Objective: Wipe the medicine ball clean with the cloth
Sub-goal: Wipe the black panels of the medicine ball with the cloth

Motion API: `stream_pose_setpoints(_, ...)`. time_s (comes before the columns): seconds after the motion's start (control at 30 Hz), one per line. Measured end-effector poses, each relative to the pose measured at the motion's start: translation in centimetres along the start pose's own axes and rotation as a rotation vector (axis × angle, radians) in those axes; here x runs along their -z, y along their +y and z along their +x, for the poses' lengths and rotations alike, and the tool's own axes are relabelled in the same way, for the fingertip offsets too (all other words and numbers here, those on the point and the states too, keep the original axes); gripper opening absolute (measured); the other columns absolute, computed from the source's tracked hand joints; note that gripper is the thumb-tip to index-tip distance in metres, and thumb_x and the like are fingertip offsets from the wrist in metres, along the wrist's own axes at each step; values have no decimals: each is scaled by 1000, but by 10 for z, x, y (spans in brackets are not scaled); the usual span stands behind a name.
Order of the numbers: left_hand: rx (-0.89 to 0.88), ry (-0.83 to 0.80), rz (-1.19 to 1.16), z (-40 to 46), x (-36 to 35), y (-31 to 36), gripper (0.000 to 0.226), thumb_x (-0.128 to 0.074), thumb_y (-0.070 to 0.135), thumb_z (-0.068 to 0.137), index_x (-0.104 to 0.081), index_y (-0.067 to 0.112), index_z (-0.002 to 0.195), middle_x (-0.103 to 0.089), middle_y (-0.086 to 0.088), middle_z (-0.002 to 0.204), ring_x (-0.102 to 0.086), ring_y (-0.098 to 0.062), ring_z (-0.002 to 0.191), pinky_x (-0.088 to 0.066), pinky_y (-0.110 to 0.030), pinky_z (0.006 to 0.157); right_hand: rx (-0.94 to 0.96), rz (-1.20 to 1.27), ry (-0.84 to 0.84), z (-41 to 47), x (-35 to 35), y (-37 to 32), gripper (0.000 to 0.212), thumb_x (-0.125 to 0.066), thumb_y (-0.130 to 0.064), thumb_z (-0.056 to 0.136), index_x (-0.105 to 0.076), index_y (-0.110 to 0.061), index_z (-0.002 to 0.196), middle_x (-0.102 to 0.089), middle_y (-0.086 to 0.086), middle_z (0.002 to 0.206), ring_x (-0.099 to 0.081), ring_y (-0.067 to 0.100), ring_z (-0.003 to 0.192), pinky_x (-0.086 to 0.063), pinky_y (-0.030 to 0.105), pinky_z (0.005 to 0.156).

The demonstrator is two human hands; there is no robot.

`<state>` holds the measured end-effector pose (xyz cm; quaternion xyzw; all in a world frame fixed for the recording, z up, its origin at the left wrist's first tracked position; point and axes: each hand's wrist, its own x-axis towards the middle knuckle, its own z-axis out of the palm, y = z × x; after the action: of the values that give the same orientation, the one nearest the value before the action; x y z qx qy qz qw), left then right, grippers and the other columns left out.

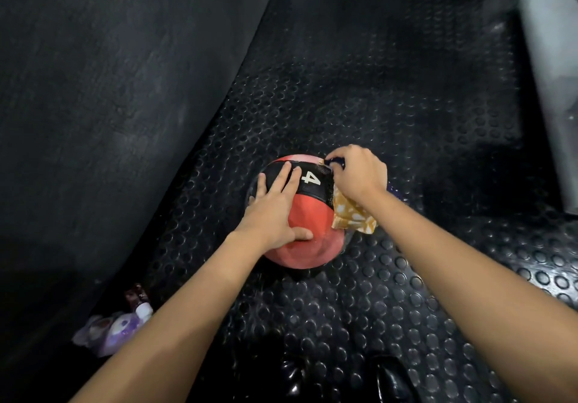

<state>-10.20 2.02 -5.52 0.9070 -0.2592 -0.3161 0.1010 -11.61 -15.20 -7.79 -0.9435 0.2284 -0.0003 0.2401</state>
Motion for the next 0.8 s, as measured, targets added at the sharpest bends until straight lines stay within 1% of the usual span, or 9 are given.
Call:
stream_pose_setpoints(0.03,3,0,5,1,0,2,118,-75,45,75,13,28,150,22,14,156,18,-35,144,-16,-58,114,3,-6,-8,-2,0,-1,25,-50,-22,94,-67,-31,110,-63,0,113,-56,24,107,-45,35,79)
stream_pose_setpoints(0.17,3,-6,20,4,3,7,117,-75,45,76,13,28,151,23,13,156,18,-35,144,-16,-58,112,184,-26,10,-32,1,-4,26,-49,-25,95,-65,-31,114,-60,-5,109,-53,19,107,-42,32,74)
stream_pose_setpoints(0.2,-1,-6,27,4,2,8,117,-75,45,76,13,27,151,23,13,156,19,-35,143,-14,-58,113,171,-28,9,-28,2,0,26,-49,-26,95,-66,-32,113,-60,-5,109,-53,19,107,-42,32,75)
stream_pose_setpoints(0.3,-8,-8,47,6,-2,15,117,-75,45,76,14,26,151,23,12,156,20,-36,143,-11,-59,113,-11,11,-9,-2,6,6,25,-50,-23,94,-67,-31,109,-62,0,112,-55,25,108,-44,34,79)
stream_pose_setpoints(0.33,-5,-7,49,7,-1,17,118,-75,44,76,13,26,151,23,12,156,20,-36,143,-11,-59,113,-29,10,-7,-1,5,5,24,-51,-23,93,-68,-31,109,-63,0,113,-56,25,108,-44,35,79)
stream_pose_setpoints(0.5,2,-2,39,9,2,13,118,-75,46,74,12,27,151,21,13,157,18,-35,144,-16,-58,112,144,35,39,-30,-1,1,24,-51,-25,94,-67,-31,109,-61,-5,107,-54,19,104,-44,33,75)
stream_pose_setpoints(0.6,-4,5,36,8,0,12,118,-76,47,74,11,27,151,20,13,157,16,-36,144,-15,-58,114,-29,68,4,-3,2,8,24,-51,-24,93,-68,-33,108,-63,-2,111,-56,23,107,-44,34,81)
stream_pose_setpoints(0.67,0,11,31,10,1,13,119,-77,46,73,11,27,152,20,13,157,15,-37,144,-15,-58,114,-62,68,-5,0,2,4,25,-51,-23,92,-68,-33,108,-63,-1,114,-56,25,107,-44,34,81)
stream_pose_setpoints(0.8,2,13,10,12,5,7,120,-77,47,72,10,27,151,18,13,158,14,-36,144,-14,-56,116,173,20,40,-35,-3,-4,24,-50,-26,94,-66,-34,111,-60,-6,107,-53,18,103,-44,32,72)
